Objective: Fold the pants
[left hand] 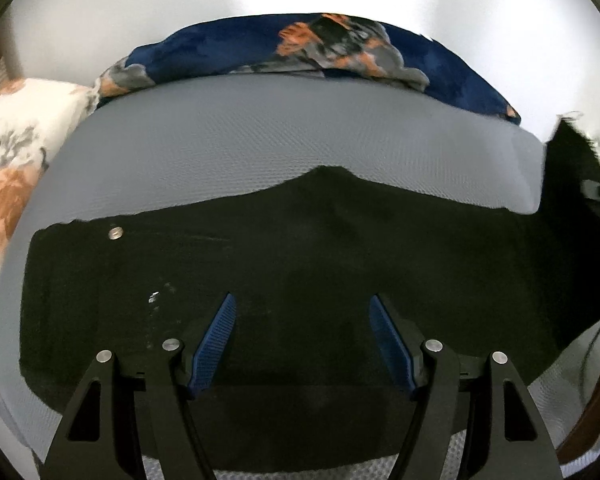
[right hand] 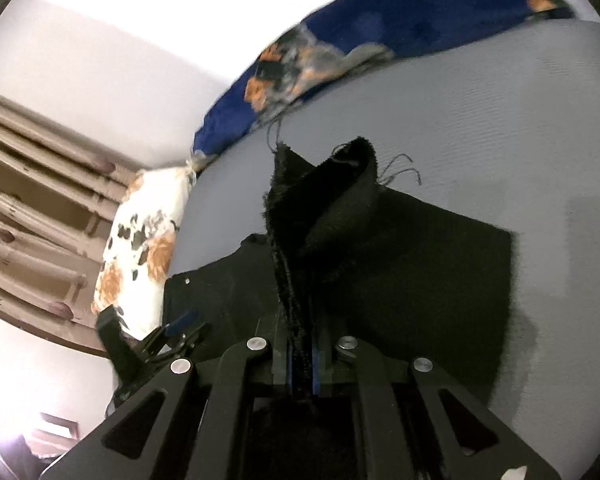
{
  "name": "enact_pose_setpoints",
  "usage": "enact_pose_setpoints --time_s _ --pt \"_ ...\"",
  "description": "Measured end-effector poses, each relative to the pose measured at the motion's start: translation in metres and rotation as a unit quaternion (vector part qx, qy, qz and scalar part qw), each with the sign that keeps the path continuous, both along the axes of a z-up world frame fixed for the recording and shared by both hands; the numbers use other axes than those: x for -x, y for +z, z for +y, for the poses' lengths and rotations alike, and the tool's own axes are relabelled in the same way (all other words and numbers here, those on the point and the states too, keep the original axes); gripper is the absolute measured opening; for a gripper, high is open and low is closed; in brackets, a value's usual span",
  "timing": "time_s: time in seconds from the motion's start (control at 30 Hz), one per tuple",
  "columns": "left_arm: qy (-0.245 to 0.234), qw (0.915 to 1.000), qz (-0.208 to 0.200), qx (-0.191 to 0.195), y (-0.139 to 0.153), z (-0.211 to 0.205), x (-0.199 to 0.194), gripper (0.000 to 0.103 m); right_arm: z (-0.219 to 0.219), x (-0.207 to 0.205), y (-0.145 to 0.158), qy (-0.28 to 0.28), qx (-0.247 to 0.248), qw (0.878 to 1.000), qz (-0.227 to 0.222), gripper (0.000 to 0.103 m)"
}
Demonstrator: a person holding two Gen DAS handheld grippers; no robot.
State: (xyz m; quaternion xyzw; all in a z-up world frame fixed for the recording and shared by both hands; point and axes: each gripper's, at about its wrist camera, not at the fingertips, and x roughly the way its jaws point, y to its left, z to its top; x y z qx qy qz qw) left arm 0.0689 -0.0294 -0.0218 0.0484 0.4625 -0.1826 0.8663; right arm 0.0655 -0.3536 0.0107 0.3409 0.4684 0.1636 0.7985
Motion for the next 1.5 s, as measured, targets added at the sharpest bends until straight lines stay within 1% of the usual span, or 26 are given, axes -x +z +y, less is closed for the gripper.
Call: enact_pose_setpoints --time_s 0.1,0.2,0.27,0.4,0.47,0.5,0.53,0.6,0.63,0.67,0.7,0.8,0.97,1.13,1.3,1.4,1.5 --pt "0.006 1.0 -0.005 0.004 0.003 0.013 0.003 0.07 0.042 -0.027 -0.014 0.03 0.012 0.999 0.014 0.007" --pt "0.011 0.9998 -0.011 0.008 0.006 0.025 0.007 0.07 0.077 -0.044 -0.028 0.063 0.023 0.997 0.034 0.007" --pt "0.014 0.9997 -0.012 0.014 0.008 0.033 0.009 0.07 0.109 -0.054 -0.041 0.093 0.055 0.993 0.046 0.007" --pt "0.015 0.9996 -0.012 0.019 0.009 0.044 0.011 0.07 0.151 -0.066 -0.062 0.129 0.108 0.984 0.061 0.008" --pt "0.014 0.9996 -0.011 0.024 0.009 0.047 0.01 0.07 0.168 -0.069 -0.072 0.14 0.122 0.98 0.072 0.013" --pt "0.013 0.9995 -0.009 0.028 0.009 0.049 0.01 0.07 0.172 -0.07 -0.074 0.144 0.116 0.98 0.073 0.021" --pt "0.012 0.9994 -0.005 0.033 0.009 0.05 0.01 0.07 0.173 -0.069 -0.075 0.148 0.107 0.98 0.074 0.036" --pt "0.009 0.999 0.003 0.045 0.008 0.052 0.008 0.07 0.173 -0.067 -0.071 0.154 0.077 0.983 0.069 0.047" --pt "0.009 0.9987 0.006 0.049 0.008 0.053 0.008 0.07 0.17 -0.063 -0.065 0.156 0.056 0.984 0.059 0.048" --pt "0.007 0.9983 0.012 0.057 0.008 0.054 0.008 0.07 0.168 -0.06 -0.06 0.156 0.047 0.985 0.054 0.05" --pt "0.004 0.998 0.016 0.062 0.008 0.054 0.007 0.07 0.164 -0.057 -0.054 0.155 0.04 0.986 0.048 0.054" --pt "-0.009 0.996 0.031 0.083 0.008 0.051 0.006 0.07 0.139 -0.04 -0.034 0.125 0.044 0.991 0.024 0.057" --pt "-0.041 0.9888 0.075 0.122 0.003 0.036 0.001 0.07 0.104 -0.013 -0.024 0.078 0.055 0.995 0.018 0.057" --pt "-0.076 0.9828 0.11 0.128 -0.008 0.008 -0.015 0.07 0.075 0.014 -0.026 0.03 0.055 0.998 0.03 0.057" --pt "-0.09 0.9746 0.138 0.152 -0.017 -0.009 -0.043 0.067 0.047 0.03 -0.036 -0.014 0.035 0.998 0.045 0.057" --pt "-0.104 0.9723 0.148 0.149 -0.023 -0.021 -0.057 0.065 0.037 0.034 -0.041 -0.034 0.027 0.998 0.052 0.057" --pt "-0.104 0.9716 0.161 0.139 -0.033 -0.03 -0.068 0.065 0.026 0.038 -0.044 -0.045 0.025 0.997 0.054 0.057"
